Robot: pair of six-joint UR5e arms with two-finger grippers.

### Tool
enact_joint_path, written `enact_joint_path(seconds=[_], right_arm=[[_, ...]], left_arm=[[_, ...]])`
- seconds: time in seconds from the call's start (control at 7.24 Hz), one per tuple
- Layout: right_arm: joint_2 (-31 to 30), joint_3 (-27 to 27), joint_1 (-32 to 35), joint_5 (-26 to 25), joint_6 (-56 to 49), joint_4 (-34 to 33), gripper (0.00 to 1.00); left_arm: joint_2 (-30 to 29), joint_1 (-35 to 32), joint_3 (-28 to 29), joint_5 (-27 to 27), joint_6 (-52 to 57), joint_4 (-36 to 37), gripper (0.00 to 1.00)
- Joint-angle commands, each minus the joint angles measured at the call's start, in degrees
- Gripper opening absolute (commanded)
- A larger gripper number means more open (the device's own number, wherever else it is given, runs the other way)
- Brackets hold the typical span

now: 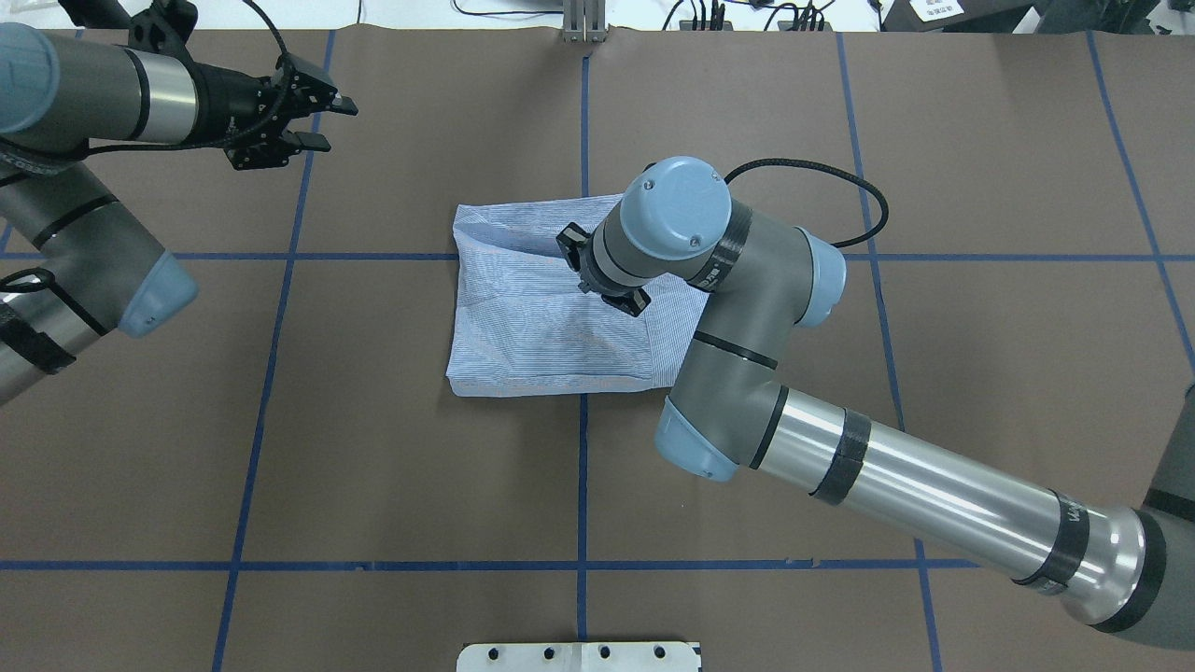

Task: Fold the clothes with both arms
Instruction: 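Move the right gripper down onto the top of the folded shirt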

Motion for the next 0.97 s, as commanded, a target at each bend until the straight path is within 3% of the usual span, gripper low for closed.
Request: enact_joint_path(seconds=[0.0,0.55,0.69,0.83], right_arm=[[0.5,-4.6,0.6,-2.1,-3.3,0.2,0.00],[4.8,-14.4,6.5,-1.5,-11.1,1.3,0.00],[5.3,-17.6,7.9,-1.3,-12.3,4.1,0.00],[8.1,-18.1,9.2,-1.0,-11.9,4.0,0.00]], left_arm=[[0.3,-0.9,-0.1,-1.2,0.5,-0.1,0.65],[1.7,-0.8,-1.2,-0.9,0.3,-0.1,0.65],[1.9,-0.8,-1.5,-0.9,0.3,-0.1,0.65],[1.9,-0.9,-1.6,-1.0,0.3,-0.1,0.65]])
